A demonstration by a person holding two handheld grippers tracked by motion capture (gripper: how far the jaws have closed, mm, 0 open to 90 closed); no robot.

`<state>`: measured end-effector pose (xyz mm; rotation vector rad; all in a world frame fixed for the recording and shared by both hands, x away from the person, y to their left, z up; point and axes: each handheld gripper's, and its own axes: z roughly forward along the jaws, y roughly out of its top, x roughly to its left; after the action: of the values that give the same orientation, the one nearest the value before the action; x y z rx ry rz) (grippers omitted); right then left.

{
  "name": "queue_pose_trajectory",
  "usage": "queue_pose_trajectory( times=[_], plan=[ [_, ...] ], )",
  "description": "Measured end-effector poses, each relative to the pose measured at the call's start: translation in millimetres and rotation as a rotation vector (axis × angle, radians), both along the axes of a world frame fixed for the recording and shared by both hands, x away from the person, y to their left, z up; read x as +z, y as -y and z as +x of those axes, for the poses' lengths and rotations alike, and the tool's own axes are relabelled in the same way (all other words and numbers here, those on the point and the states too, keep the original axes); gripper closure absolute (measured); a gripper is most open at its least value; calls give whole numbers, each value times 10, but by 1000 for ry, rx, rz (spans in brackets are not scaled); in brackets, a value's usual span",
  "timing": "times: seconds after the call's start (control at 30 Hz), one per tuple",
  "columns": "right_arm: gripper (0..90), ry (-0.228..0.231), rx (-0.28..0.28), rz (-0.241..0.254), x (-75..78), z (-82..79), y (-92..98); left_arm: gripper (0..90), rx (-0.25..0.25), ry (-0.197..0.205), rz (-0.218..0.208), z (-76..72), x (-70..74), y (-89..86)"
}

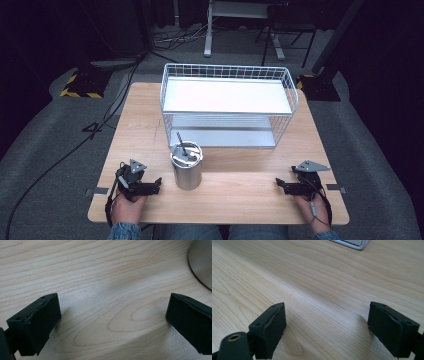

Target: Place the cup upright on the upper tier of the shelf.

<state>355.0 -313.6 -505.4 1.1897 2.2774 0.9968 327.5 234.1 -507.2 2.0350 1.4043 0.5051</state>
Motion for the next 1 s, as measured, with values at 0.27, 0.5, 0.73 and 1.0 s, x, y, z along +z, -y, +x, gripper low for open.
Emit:
queue_pose_trajectory(
  times=[0.27, 0.5, 0.73, 1.0],
  plan=[
    [157, -1, -10, 1, 1, 12, -10, 2, -13, -4, 3, 12, 3, -5],
    [158, -2, -16, 2, 1, 13, -8, 2, -18, -4, 0, 20, 1, -1],
    [158, -2, -17, 1, 1, 13, -8, 2, -28, -7, 5, 12, 6, 10],
    [158, -2, -17, 1, 1, 13, -8, 12, -20, -12, -17, 4, 41, 8]
  ],
)
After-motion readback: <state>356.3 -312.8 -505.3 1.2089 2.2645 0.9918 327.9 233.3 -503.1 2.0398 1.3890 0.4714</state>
